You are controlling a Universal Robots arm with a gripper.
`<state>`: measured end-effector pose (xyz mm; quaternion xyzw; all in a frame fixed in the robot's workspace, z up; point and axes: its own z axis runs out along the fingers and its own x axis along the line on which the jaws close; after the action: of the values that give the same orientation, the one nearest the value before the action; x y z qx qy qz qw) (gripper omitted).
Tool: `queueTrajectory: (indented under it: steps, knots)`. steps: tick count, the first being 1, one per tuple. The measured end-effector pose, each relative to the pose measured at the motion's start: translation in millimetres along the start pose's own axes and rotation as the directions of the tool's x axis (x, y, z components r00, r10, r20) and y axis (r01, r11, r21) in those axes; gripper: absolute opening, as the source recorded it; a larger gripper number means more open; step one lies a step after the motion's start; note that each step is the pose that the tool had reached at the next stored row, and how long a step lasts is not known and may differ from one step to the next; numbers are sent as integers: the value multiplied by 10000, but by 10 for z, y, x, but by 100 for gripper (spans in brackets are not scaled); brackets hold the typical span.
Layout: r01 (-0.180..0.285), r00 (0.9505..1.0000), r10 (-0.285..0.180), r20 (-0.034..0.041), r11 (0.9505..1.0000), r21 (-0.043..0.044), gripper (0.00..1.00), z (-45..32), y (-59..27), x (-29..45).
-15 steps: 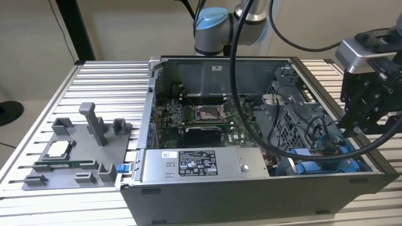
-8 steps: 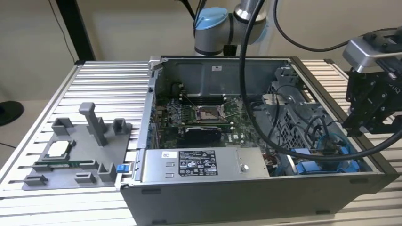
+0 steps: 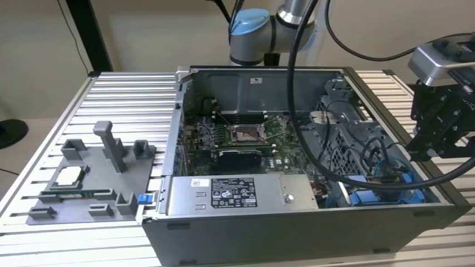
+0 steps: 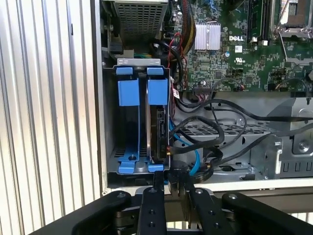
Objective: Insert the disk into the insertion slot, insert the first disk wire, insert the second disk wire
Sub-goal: 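Insert the second disk wire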
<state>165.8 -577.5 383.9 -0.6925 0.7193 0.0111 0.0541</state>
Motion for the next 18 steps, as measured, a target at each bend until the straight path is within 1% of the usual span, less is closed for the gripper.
queueTrajectory:
  steps: [11,14,18]
  knots:
    - [13,10000,-13,1,10000,-1,100,10,-24,-13]
    - [28,10000,-28,2,10000,-4,100,18,-70,-20]
    - [63,10000,-63,-24,10000,-75,100,43,-135,-23]
